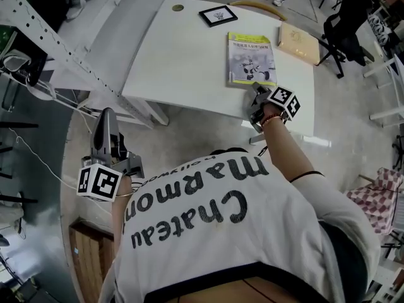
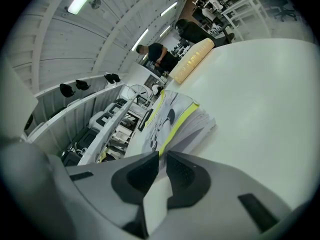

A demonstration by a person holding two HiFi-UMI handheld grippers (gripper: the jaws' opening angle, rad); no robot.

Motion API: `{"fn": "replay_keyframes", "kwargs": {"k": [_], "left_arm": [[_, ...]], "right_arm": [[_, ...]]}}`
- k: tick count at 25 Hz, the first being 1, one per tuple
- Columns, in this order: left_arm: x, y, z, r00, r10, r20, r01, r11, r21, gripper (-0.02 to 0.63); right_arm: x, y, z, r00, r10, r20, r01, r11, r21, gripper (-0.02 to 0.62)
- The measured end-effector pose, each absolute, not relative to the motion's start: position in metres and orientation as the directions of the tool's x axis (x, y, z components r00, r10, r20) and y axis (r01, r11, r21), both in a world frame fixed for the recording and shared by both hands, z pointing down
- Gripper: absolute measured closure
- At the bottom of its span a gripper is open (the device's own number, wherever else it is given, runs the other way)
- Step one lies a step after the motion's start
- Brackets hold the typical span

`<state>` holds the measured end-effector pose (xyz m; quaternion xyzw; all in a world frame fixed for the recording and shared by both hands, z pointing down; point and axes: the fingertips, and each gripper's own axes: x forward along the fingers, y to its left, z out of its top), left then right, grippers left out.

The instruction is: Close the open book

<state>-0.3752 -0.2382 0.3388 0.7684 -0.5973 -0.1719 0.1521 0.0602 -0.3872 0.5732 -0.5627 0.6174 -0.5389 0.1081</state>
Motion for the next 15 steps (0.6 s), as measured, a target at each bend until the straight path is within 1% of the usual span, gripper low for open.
{"fn": "replay_keyframes", "kwargs": {"k": [8, 11, 15], "left_arm": [[-0.359, -0.251, 0.339, 0.261, -0.962, -0.08, -0.859, -0.269, 0.435, 0.583], [-0.347, -0.257, 0.338, 0.281, -0.956, -0.081, -0.854, -0.288, 0.434, 0.583], [-0.323, -0.262, 0.335, 0.31, -0.947, -0.083, -0.848, -0.315, 0.426, 0.583]], "right_arm": [[0.071, -0.384, 0.576, -0.327, -0.806, 0.493, -0.582, -0.24, -0.777, 0.551], [0.09, -0.379, 0.575, -0.295, -0.813, 0.502, -0.604, -0.249, -0.757, 0.551], [0.122, -0.37, 0.576, -0.259, -0.823, 0.505, -0.595, -0.276, -0.755, 0.551]]}}
